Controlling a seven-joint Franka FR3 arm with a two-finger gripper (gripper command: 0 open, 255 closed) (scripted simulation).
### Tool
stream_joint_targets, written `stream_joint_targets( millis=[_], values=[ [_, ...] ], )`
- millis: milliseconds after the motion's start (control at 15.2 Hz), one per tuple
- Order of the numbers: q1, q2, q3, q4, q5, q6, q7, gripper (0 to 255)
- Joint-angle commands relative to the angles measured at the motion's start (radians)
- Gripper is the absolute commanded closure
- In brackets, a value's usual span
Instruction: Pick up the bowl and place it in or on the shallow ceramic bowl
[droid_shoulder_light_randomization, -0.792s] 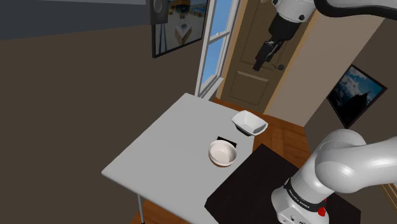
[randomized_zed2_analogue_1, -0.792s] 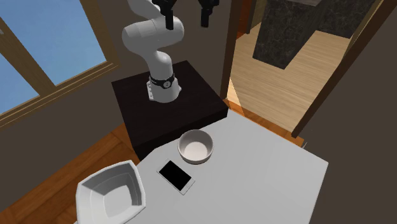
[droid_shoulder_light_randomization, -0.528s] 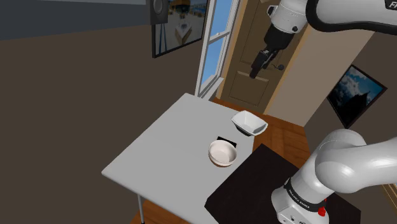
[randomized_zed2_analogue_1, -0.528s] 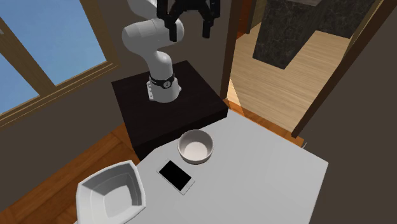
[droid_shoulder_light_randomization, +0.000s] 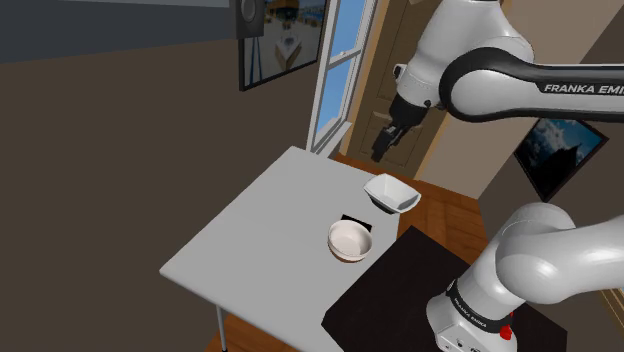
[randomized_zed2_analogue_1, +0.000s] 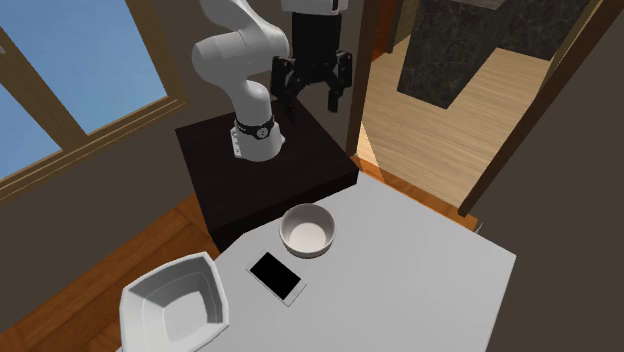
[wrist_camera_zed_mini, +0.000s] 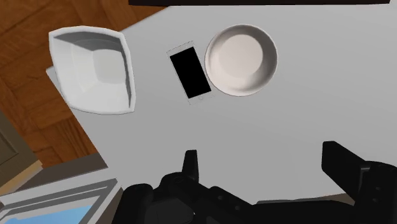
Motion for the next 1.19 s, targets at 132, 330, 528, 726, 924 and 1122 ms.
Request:
stream_joint_targets(
  millis=[132,330,528,726,924,1122],
  values=[
    [0.007,0.026,0.027,-0.112,0.008,0.127,0.045,0],
    [0.009,0.072,0.051,-0.181,0.011,0.234,0.083,0],
    [0.006,0.14,0.08,-0.238,0.01,0.35,0.125,0],
    [-0.005,0.23,0.116,-0.283,0.0,0.475,0.175,0],
    [-0.033,0.344,0.162,-0.311,-0.029,0.609,0.239,0],
    [-0.097,0.48,0.232,-0.322,-0.101,0.745,0.333,0]
  ],
)
